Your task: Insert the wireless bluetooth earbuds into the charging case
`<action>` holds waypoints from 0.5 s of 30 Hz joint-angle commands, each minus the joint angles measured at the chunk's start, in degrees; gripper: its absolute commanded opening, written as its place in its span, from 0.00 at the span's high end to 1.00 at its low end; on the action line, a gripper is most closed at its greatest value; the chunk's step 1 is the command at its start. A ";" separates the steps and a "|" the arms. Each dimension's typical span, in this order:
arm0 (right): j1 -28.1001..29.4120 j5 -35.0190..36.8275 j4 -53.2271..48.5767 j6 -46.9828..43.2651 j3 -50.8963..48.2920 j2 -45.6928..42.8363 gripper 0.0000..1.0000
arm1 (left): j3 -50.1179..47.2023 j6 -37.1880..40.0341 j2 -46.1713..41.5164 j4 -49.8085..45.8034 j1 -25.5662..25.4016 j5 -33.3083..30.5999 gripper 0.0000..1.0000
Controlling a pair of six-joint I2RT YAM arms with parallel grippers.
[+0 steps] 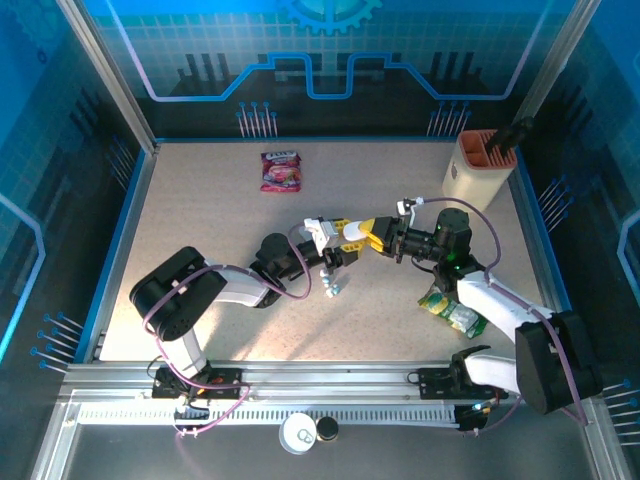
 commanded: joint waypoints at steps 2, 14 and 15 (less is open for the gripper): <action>0.05 -0.04 0.09 -0.78 -0.79 0.84 0.86 | 1.98 -0.17 0.07 2.07 -0.29 1.18 0.55; -0.32 0.05 1.27 -0.83 -0.66 1.06 0.68 | 1.28 -0.49 0.14 2.07 -0.22 2.31 0.72; -0.44 -0.03 0.34 -2.17 -0.34 0.54 0.61 | 1.20 -1.45 -0.01 2.10 0.01 2.69 0.72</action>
